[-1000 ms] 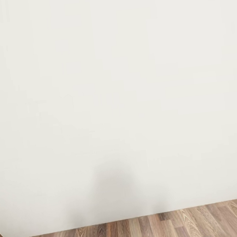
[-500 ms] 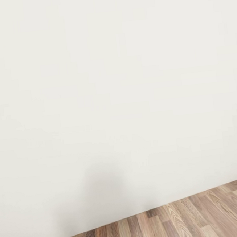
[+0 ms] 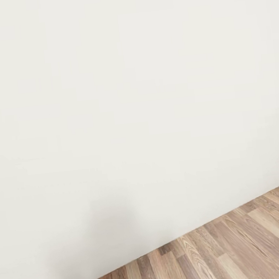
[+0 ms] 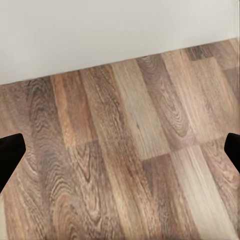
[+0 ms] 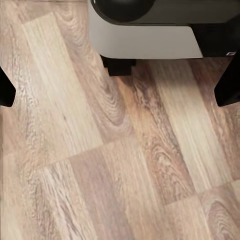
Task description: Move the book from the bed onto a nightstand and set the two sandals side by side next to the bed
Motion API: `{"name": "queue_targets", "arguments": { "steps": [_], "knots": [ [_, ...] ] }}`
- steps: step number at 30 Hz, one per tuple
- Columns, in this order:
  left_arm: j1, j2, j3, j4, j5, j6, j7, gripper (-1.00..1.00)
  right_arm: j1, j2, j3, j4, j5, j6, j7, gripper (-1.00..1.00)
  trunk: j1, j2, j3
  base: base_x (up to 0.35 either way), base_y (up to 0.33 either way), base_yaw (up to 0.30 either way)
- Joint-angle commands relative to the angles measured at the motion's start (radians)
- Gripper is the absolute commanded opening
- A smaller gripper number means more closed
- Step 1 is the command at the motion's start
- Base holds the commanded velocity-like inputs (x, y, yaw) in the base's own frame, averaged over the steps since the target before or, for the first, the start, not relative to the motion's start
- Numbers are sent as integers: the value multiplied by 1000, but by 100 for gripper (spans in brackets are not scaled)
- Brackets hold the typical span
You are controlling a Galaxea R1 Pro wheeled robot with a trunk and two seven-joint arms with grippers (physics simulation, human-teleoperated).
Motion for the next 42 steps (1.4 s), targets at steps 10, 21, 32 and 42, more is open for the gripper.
{"name": "queue_targets", "arguments": {
  "steps": [10, 21, 32, 42],
  "knots": [
    [0, 1, 2, 0, 6, -3, -1, 100, 0, -1, -2, 1, -2, -2, -1, 100, 0, 0, -1, 0, 0, -281],
    [0, 1, 2, 0, 5, -3, -1, 100, 0, 0, -1, 1, 0, -2, -1, 100, 0, 0, -1, 0, 0, -281],
    [0, -1, -1, 0, 4, -3, -1, 100, 0, 3, 1, -3, 3, -2, -1, 100, 0, 0, -1, 0, 0, -281],
    [0, -1, -1, 0, 4, -3, -1, 100, 0, 3, 1, -11, 1, -2, 1, 100, 0, 0, -1, 0, 0, -199]
  ]
}}
